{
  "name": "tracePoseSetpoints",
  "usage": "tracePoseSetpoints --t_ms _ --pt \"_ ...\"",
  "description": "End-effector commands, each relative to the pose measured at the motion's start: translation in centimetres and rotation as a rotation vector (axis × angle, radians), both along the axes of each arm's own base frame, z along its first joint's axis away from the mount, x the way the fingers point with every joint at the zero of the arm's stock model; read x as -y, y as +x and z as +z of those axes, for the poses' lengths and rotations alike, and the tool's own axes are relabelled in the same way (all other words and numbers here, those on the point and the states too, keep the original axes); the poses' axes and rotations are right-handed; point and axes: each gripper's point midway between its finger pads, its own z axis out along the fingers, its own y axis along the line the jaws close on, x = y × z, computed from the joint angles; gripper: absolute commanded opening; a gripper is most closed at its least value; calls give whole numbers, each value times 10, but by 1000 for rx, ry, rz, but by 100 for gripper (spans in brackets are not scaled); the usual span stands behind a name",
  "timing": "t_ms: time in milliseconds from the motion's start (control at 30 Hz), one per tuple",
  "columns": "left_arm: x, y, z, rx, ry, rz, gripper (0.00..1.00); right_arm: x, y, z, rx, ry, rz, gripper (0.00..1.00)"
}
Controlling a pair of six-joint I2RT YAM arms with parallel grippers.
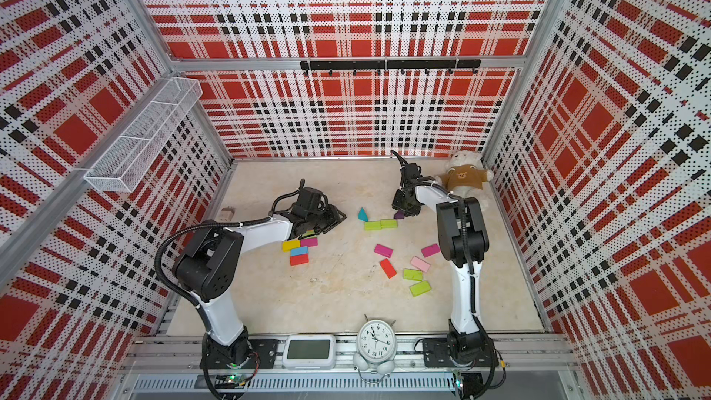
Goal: Assemble a carrot with building blocks
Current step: Assemble the building block at the center of the board.
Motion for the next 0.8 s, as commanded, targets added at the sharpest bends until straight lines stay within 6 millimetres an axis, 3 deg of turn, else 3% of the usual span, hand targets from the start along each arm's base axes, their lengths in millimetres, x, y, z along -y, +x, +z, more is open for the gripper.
tracePoseSetpoints --t_ms 0,200,367,467,533,600,767 --pt "0 0 9 22 -15 -1 44 -3 12 45 115 12 13 54" --pt "0 0 14 35 -16 3 44 -2 2 82 174 18 29 61" --pt "-10 4 26 64 -17 29 45 -2 -41 96 166 -55 58 67" --pt "-24 5 34 82 -16 61 50 -14 -78 92 139 -115 100 73" --pt "-37 4 40 93 -15 87 58 -27 -104 84 109 -146 129 74" --pt "-49 2 45 107 -12 104 59 -42 -126 74 88 -157 155 75" --pt "-77 -3 59 148 -9 147 60 -65 -160 41 25 -200 170 79"
